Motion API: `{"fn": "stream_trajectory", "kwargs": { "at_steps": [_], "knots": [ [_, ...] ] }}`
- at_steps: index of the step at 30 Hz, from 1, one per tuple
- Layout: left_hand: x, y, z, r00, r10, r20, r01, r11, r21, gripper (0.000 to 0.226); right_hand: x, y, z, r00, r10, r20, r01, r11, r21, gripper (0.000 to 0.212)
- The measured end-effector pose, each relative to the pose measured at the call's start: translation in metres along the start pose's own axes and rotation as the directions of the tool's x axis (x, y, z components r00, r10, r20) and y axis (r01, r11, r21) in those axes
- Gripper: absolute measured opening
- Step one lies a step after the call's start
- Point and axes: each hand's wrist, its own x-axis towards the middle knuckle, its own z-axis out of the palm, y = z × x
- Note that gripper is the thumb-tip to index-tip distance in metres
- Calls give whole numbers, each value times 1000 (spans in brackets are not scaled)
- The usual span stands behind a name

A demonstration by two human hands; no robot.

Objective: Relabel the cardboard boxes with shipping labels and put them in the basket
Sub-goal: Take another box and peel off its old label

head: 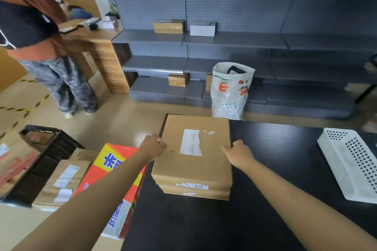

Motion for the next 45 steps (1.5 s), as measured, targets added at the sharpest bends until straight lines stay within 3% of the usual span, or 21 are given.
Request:
{"fn": "stream_trajectory", "kwargs": {
  "at_steps": [4, 7, 13, 18, 23, 34, 45],
  "knots": [
    [14, -2, 13, 996, -47, 81, 59, 987, -151, 44, 8, 2, 11, 995, 60, 80, -70, 990, 124, 56],
    [17, 2, 15, 995, -51, 89, 66, 983, -172, 43, 12, 3, 12, 996, 67, 67, -78, 981, 175, 57],
    [21, 7, 6, 996, -8, 85, 21, 988, -156, 19, 13, 0, 5, 996, 57, 68, -69, 980, 189, 43],
    [20, 24, -6, 997, 49, 64, -37, 983, -179, 14, 12, -6, -9, 999, 40, 22, -43, 983, 180, 29],
    [24, 59, -8, 987, 131, 94, -118, 985, -128, 41, 8, 7, -35, 996, 49, -72, -32, 975, 221, 24],
    [-16, 176, 59, 937, 274, 214, -252, 960, -124, 40, -8, 115, -119, 963, 176, -203, -124, 962, 242, 37],
    [-77, 265, 158, 976, 160, 147, -137, 978, -159, 34, 24, 230, -204, 982, 133, -137, -109, 980, 168, 37]
  ]
}}
